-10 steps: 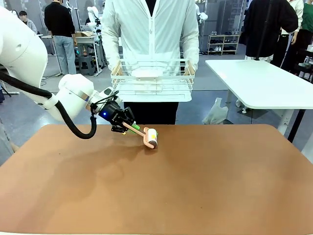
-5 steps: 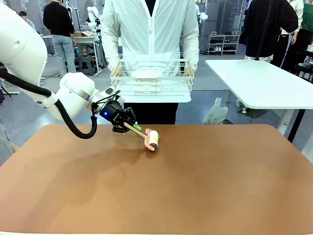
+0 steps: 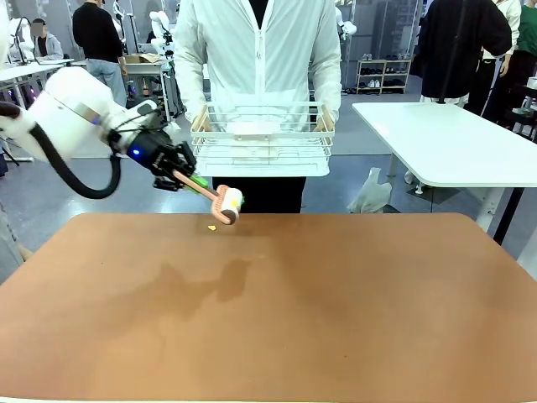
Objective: Clean the table.
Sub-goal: Clean the table with the Lint Roller when the human lifts the Dish drying rack.
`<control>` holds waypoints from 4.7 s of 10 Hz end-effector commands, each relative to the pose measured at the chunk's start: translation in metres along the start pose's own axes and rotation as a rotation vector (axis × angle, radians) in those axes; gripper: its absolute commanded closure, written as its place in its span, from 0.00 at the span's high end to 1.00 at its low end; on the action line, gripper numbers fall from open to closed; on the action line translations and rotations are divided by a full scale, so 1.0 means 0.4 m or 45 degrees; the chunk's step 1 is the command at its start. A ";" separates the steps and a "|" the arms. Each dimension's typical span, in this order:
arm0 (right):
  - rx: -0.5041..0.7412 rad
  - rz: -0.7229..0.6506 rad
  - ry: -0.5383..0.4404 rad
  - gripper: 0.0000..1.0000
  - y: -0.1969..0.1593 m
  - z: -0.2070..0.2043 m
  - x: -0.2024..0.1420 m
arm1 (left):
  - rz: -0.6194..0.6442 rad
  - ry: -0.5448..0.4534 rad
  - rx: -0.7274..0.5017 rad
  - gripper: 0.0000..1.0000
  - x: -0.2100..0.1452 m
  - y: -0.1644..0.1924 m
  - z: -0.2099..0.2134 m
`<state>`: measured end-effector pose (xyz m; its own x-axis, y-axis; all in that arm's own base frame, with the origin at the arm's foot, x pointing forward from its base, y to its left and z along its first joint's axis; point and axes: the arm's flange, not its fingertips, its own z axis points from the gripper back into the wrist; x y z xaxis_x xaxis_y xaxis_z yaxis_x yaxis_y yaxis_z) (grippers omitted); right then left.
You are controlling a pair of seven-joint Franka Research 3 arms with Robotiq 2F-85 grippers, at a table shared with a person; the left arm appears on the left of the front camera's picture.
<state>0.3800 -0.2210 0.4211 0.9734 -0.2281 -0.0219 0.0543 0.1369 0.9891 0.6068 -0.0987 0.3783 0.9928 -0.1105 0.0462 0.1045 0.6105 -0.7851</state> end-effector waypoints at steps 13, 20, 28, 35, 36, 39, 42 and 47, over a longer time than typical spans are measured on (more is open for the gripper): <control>-0.009 -0.004 -0.002 1.00 0.007 0.000 -0.001 | -0.010 -0.042 0.253 0.21 0.212 0.274 0.393; -0.009 -0.004 -0.002 1.00 0.007 0.000 -0.001 | 0.089 -0.033 0.267 0.21 0.253 0.382 0.317; -0.009 -0.004 -0.002 1.00 0.007 0.000 -0.001 | 0.188 0.051 0.307 0.21 0.237 0.488 0.216; -0.009 -0.004 -0.002 1.00 0.007 0.000 -0.001 | 0.150 0.037 0.253 0.21 0.233 0.461 0.240; -0.009 -0.004 -0.002 1.00 0.007 0.000 -0.001 | 0.152 0.036 0.247 0.21 0.234 0.458 0.240; -0.009 -0.004 -0.002 1.00 0.007 0.000 -0.001 | 0.090 0.129 0.312 0.21 0.228 0.382 0.062; -0.009 -0.004 -0.002 1.00 0.007 0.000 -0.001 | 0.162 0.113 0.371 0.21 0.243 0.378 -0.085; -0.009 -0.004 -0.002 1.00 0.007 0.000 -0.001 | 0.177 0.024 0.328 0.21 0.196 0.285 -0.244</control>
<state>0.3803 -0.2205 0.4210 0.9737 -0.2268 -0.0222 0.0545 0.1372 0.9890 0.7171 -0.1082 0.2822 0.9953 -0.0672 -0.0693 0.0006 0.7223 -0.6916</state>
